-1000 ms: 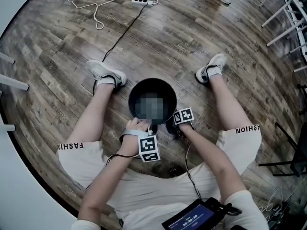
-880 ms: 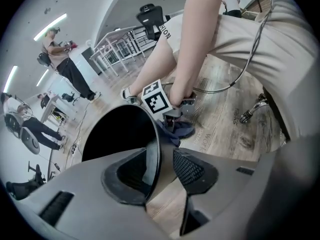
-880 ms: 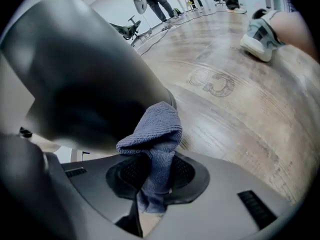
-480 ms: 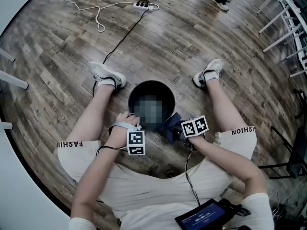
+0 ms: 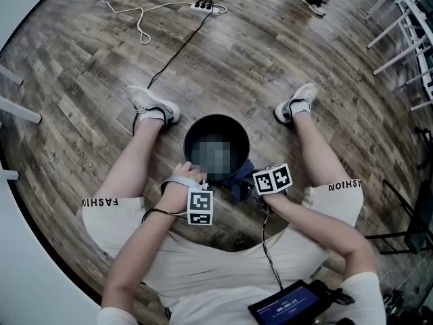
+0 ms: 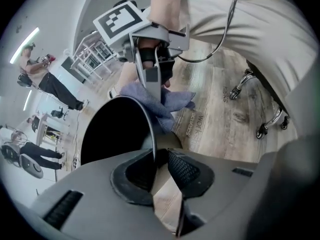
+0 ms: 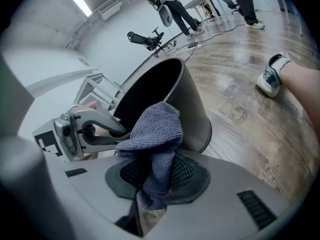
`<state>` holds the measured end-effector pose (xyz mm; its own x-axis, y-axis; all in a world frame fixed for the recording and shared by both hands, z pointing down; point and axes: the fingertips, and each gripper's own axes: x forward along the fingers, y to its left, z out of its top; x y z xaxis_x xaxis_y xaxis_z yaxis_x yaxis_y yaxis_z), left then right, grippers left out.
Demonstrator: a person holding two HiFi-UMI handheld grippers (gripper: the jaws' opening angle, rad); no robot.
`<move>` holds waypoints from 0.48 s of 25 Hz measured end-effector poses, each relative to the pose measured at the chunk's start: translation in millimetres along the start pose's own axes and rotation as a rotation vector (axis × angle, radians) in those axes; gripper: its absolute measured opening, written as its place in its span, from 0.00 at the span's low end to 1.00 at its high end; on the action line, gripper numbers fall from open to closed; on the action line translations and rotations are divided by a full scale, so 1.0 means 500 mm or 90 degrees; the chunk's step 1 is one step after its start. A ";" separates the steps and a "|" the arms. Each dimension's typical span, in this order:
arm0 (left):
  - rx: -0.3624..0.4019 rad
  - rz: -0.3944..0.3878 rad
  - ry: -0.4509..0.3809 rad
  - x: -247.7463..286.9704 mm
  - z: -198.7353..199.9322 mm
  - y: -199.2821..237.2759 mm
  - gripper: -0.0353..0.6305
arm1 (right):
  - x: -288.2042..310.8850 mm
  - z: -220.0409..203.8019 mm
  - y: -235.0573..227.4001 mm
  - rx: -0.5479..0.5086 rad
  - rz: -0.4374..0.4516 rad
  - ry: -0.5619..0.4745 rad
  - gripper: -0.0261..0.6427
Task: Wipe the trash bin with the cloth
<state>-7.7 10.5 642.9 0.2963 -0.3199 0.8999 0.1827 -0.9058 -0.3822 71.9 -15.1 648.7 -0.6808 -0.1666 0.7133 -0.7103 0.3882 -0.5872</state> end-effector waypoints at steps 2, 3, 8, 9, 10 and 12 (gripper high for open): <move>-0.004 -0.006 -0.010 -0.002 0.018 -0.006 0.18 | 0.012 -0.005 -0.017 0.003 -0.008 0.006 0.17; -0.011 -0.009 -0.013 -0.002 0.027 -0.009 0.17 | 0.019 -0.010 -0.028 0.004 -0.013 0.011 0.17; -0.038 -0.012 -0.009 0.002 0.047 -0.007 0.17 | 0.081 -0.047 -0.101 0.024 -0.032 0.048 0.17; -0.041 -0.011 -0.008 0.003 0.050 -0.006 0.17 | 0.098 -0.056 -0.118 0.027 -0.036 0.056 0.17; -0.044 -0.010 -0.008 0.005 0.052 -0.005 0.17 | 0.115 -0.065 -0.136 0.029 -0.041 0.062 0.17; -0.049 -0.007 -0.008 0.006 0.055 -0.003 0.17 | 0.149 -0.081 -0.170 0.032 -0.054 0.069 0.17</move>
<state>18.6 18.2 640.5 0.3063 -0.3072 0.9010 0.1127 -0.9281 -0.3548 88.8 -23.9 767.5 -0.5969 -0.0977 0.7964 -0.7742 0.3305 -0.5398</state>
